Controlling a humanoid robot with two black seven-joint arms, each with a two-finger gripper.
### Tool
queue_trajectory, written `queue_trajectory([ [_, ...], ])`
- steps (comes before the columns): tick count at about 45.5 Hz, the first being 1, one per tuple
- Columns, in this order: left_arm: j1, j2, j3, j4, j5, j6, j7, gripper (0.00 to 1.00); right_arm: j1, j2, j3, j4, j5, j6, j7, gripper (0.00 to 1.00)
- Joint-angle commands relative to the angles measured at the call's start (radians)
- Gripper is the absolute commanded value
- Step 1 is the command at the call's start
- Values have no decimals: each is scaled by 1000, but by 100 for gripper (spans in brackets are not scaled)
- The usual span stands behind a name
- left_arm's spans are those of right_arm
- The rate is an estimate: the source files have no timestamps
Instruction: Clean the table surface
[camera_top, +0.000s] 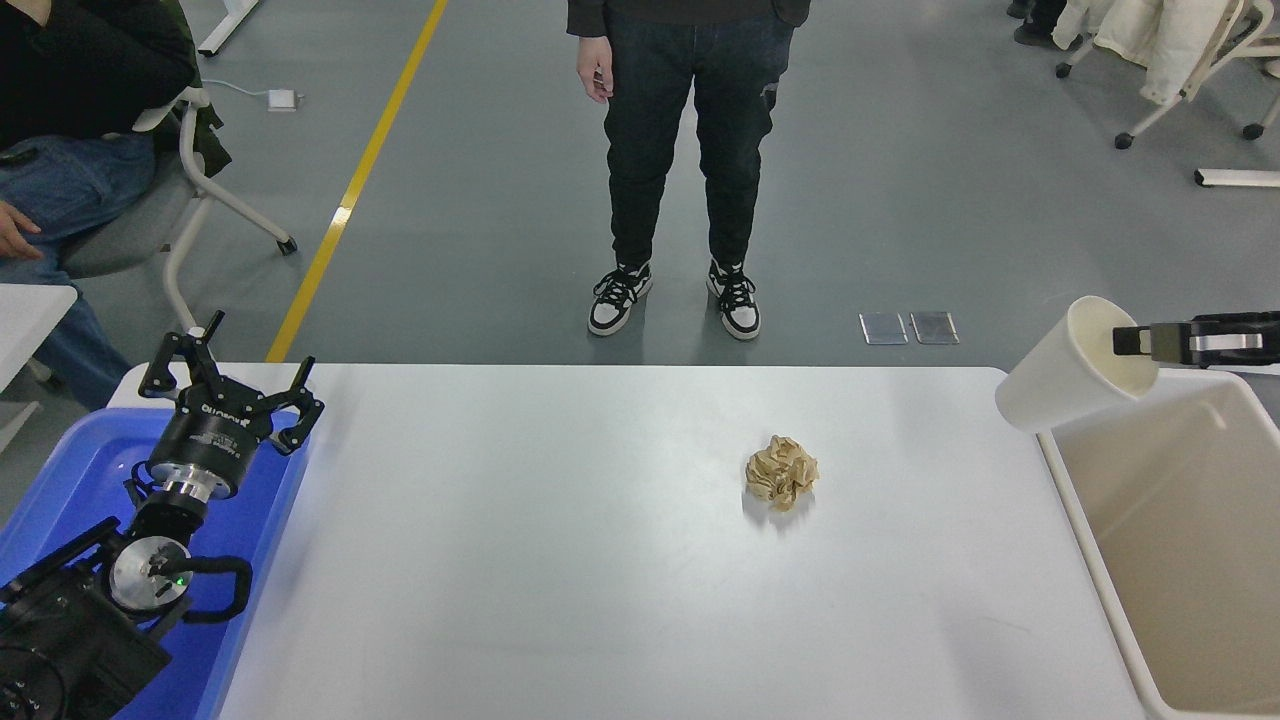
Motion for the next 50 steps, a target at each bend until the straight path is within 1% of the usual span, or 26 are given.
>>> queue_trajectory([
  [1, 0, -1, 0, 0, 0, 0, 0, 100, -137, 19, 5, -156, 5, -79, 18, 0],
  [9, 0, 0, 0, 0, 0, 0, 0, 100, -240, 32, 5, -251, 8, -142, 16, 0],
  [16, 0, -1, 0, 0, 0, 0, 0, 100, -321, 114, 8, -410, 17, -192, 20, 0],
  [21, 0, 0, 0, 0, 0, 0, 0, 100, -397, 177, 8, -506, 96, -226, 23, 0],
  [25, 0, 0, 0, 0, 0, 0, 0, 100, -450, 210, 8, -579, 124, -249, 23, 0],
  [29, 0, 0, 0, 0, 0, 0, 0, 100, -506, 287, 8, -671, 155, -283, 23, 0],
  [33, 0, -1, 0, 0, 0, 0, 0, 100, -573, 367, 9, -808, 218, -301, 23, 0],
  [39, 0, 0, 0, 0, 0, 0, 0, 100, -653, 514, -3, -1045, 320, -303, 38, 0],
  [45, 0, 0, 0, 0, 0, 0, 0, 100, -713, 634, -11, -1234, 386, -298, 50, 0],
  [50, 0, 0, 0, 0, 0, 0, 0, 100, -748, 701, -5, -1303, 403, -306, 47, 0],
])
